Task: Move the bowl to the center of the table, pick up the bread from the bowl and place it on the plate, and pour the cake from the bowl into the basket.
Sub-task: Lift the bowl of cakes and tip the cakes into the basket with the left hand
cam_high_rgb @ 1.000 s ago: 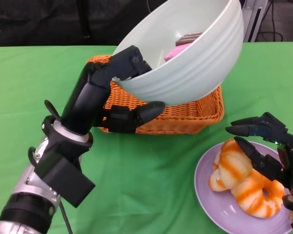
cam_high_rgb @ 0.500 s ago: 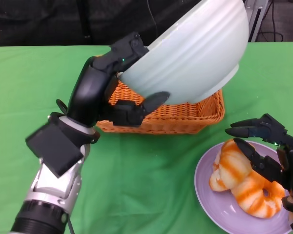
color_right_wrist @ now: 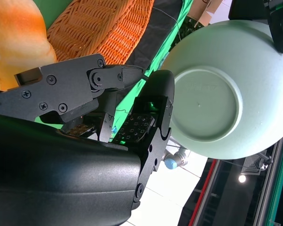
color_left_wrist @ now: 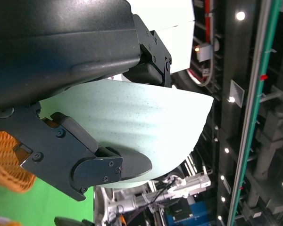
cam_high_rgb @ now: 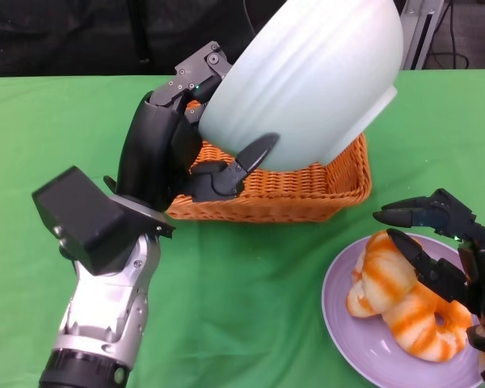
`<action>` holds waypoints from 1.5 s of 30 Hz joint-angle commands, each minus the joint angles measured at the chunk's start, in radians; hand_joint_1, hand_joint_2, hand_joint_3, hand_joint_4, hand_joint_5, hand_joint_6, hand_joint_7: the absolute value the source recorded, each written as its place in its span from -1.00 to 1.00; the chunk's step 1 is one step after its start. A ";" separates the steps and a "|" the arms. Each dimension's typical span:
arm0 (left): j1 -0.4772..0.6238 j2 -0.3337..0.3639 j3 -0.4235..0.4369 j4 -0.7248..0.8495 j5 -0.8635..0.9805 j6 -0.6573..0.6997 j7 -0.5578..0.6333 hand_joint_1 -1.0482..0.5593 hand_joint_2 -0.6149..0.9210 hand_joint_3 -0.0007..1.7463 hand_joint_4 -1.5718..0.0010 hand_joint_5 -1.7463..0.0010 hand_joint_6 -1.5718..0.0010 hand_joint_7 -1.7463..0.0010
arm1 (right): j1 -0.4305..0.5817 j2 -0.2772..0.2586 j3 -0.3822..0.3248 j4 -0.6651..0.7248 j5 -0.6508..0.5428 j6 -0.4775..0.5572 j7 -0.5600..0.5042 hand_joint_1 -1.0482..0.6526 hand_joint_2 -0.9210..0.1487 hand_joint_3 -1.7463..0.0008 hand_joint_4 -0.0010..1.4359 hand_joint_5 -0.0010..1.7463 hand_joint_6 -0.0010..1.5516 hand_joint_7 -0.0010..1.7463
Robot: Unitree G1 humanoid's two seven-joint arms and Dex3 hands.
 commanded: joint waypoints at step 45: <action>-0.038 -0.071 0.246 -0.131 -0.415 0.692 -0.060 0.24 0.54 0.31 0.03 -1.00 0.18 -0.92 | -0.002 -0.014 -0.008 0.023 -0.012 -0.025 -0.024 -0.11 -1.00 0.74 0.09 0.06 0.10 -0.34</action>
